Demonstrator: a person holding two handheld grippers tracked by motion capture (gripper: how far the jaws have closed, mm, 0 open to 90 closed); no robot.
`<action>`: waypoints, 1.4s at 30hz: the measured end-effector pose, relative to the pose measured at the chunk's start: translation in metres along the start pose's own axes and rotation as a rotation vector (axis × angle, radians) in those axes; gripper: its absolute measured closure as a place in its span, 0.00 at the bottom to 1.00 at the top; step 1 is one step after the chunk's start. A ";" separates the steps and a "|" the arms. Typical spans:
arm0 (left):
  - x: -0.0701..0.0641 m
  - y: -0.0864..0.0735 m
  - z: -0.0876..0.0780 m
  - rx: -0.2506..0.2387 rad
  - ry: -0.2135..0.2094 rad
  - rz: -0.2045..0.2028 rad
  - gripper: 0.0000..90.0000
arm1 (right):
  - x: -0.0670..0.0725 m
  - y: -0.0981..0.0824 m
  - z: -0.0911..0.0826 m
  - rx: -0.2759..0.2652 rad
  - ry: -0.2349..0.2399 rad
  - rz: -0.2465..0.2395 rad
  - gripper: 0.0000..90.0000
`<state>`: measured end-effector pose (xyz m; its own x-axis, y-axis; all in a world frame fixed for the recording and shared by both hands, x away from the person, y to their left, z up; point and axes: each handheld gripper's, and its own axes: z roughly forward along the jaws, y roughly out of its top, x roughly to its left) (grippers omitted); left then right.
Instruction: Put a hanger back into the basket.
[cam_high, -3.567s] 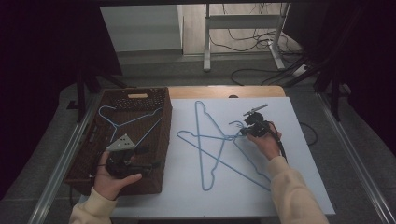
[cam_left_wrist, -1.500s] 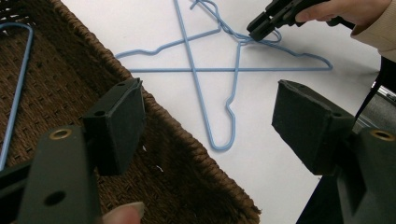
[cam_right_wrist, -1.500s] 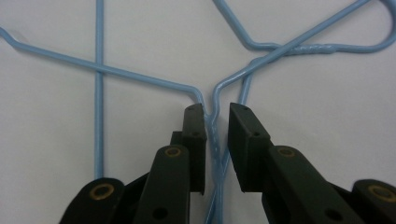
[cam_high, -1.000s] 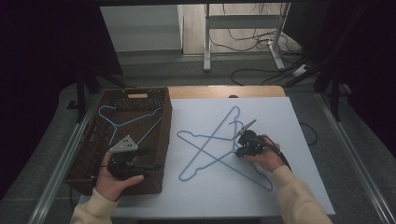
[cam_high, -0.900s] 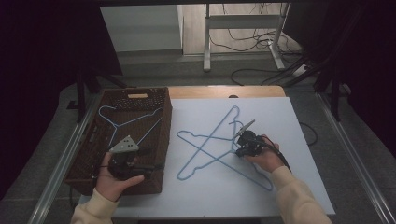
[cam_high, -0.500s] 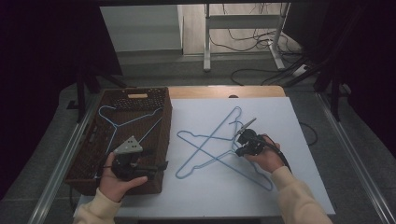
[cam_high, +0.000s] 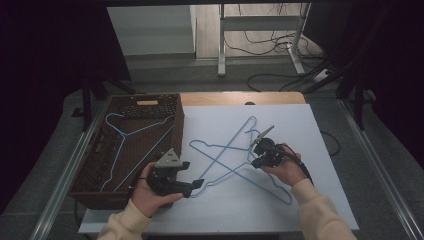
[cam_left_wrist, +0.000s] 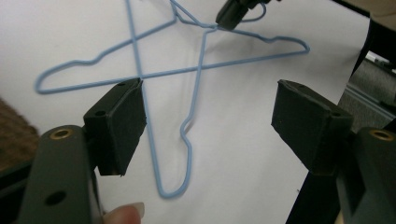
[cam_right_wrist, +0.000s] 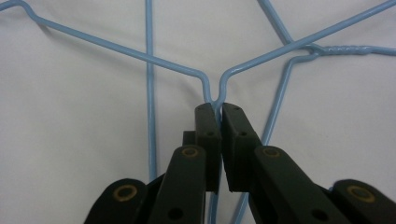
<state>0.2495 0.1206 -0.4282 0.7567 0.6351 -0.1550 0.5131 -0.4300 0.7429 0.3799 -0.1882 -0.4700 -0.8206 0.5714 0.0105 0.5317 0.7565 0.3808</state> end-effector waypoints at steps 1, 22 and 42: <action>-0.002 0.002 0.005 0.010 -0.002 0.006 0.29 | 0.000 0.000 0.000 0.001 0.000 0.000 0.96; -0.014 0.023 0.095 0.126 -0.040 0.001 0.31 | 0.002 -0.003 -0.010 -0.014 0.002 -0.003 0.95; -0.005 0.019 0.147 0.199 -0.006 -0.001 0.55 | 0.006 -0.001 -0.014 -0.022 0.006 -0.021 0.95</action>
<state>0.3149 0.0155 -0.5090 0.7583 0.6320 -0.1601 0.5833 -0.5480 0.5995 0.3712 -0.1898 -0.4575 -0.8327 0.5537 0.0084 0.5099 0.7608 0.4016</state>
